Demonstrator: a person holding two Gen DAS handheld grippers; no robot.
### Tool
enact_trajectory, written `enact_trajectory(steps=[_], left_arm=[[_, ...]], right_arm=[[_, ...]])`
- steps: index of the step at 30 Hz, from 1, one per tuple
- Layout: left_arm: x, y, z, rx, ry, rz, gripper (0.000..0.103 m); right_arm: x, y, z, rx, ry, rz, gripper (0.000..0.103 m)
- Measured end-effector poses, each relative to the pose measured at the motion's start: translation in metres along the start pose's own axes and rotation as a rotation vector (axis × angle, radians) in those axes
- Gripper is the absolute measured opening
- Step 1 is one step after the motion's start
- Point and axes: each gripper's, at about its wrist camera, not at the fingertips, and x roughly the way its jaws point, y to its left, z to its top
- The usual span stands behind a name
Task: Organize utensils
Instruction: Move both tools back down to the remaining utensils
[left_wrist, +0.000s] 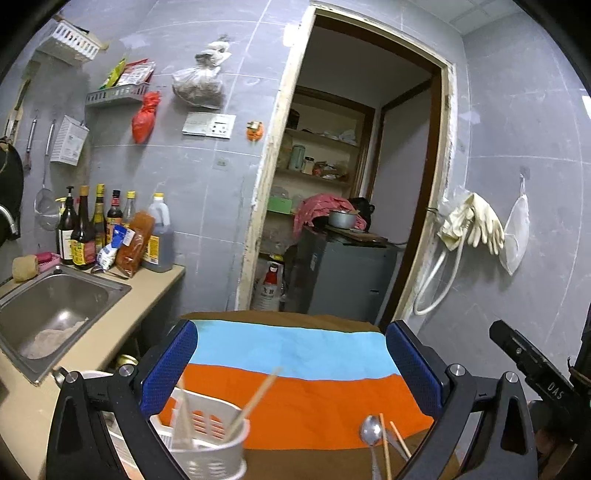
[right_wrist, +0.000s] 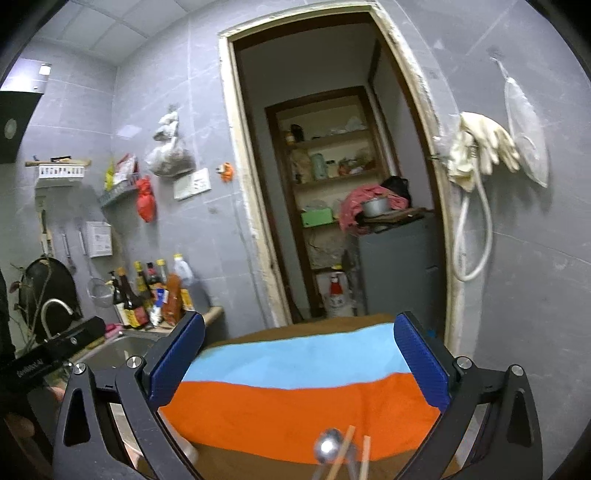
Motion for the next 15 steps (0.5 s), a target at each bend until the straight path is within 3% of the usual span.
enact_trajectory(steps=[15], left_arm=[[0.034,-0.061,-0.039,0.043,0.122,-0.070,0.103]], right_arm=[[-0.003,-0.084,-0.025,0.005,0.101,-0.109,0.101]])
